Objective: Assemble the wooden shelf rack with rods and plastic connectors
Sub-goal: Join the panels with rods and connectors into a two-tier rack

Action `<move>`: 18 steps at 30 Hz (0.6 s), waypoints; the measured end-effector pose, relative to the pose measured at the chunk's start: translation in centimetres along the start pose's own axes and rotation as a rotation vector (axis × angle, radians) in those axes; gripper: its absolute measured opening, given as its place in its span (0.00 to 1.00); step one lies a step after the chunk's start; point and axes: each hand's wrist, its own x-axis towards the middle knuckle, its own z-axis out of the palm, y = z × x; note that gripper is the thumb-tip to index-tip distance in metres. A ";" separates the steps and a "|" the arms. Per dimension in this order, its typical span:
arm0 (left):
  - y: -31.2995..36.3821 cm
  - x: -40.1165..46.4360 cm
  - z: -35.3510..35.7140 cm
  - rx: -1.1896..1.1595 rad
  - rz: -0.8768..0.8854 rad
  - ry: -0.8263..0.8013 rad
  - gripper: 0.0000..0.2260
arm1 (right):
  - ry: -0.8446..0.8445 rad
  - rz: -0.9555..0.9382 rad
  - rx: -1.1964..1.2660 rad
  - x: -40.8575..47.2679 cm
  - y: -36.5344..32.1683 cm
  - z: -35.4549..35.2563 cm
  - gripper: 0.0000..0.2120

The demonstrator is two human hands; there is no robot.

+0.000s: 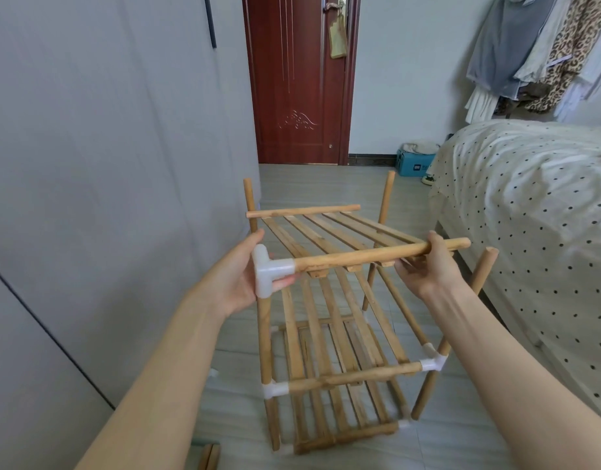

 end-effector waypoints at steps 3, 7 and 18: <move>-0.3 0.2 0.8 0.027 -0.092 -0.040 0.33 | -0.019 -0.023 0.008 0.7 -0.6 -0.1 0.09; -1.4 0.0 2.3 -0.027 -0.116 -0.106 0.25 | -0.049 0.010 0.010 1.1 -1.1 0.3 0.13; -3.5 -1.3 5.0 0.020 0.000 0.178 0.16 | -0.035 0.053 0.274 0.4 -2.2 1.3 0.08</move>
